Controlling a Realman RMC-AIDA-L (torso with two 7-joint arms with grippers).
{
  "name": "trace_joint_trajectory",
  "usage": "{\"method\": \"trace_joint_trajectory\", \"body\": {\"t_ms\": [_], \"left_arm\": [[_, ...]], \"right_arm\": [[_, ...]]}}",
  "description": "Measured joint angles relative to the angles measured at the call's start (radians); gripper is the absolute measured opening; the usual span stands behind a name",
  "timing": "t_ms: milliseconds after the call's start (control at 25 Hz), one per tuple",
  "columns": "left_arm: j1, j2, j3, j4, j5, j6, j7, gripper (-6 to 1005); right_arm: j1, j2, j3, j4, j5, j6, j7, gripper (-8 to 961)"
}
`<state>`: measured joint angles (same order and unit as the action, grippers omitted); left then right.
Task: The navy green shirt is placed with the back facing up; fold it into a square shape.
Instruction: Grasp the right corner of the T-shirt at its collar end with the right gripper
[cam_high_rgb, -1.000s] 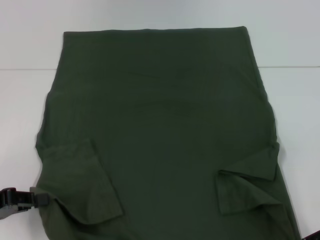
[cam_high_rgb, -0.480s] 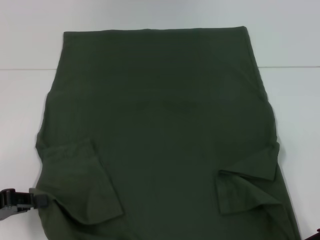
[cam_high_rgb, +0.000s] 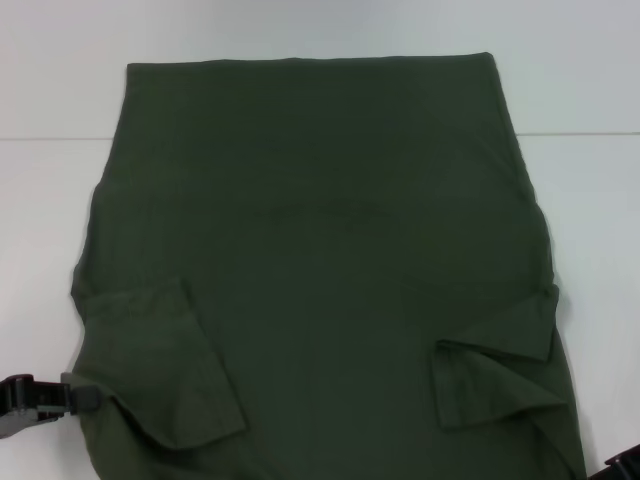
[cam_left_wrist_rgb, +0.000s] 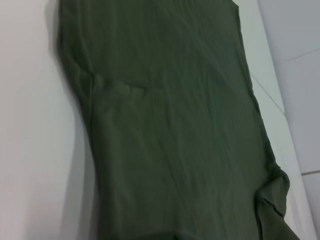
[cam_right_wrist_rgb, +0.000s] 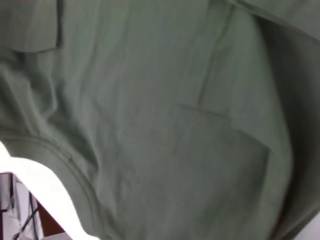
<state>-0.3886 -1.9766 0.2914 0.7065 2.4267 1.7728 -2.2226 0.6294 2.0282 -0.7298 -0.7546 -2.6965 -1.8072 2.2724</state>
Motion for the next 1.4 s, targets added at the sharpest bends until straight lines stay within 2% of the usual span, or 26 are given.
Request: {"method": "trace_joint_trajectory", "body": {"t_ms": [200,400,640,840,960,1400], "left_arm": [[0.000,0.002,0.000,-0.009,0.000,0.000,-0.001,116],[-0.001,0.002,0.000,-0.010,0.000,0.000,-0.002,119],[-0.003,0.003,0.000,-0.010,-0.002,0.006,0.003,122],[-0.001,0.003,0.000,-0.010,-0.003,0.013,0.008,125],[0.004,0.005,0.002,-0.010,-0.003,0.030,0.016,127],[0.057,0.016,0.067,0.032,0.009,0.119,0.033,133]], "right_arm": [[0.014,0.012,0.001,0.000,0.012,-0.017,-0.013,582],[0.014,0.013,0.000,-0.001,0.013,-0.023,-0.014,580],[0.005,0.007,0.008,-0.009,0.015,-0.025,-0.010,479],[0.004,0.006,0.009,-0.008,0.016,-0.025,-0.012,249],[0.003,0.003,0.010,-0.006,0.017,-0.025,-0.019,31],[-0.014,-0.010,0.028,-0.006,0.017,-0.074,-0.070,20]]}}
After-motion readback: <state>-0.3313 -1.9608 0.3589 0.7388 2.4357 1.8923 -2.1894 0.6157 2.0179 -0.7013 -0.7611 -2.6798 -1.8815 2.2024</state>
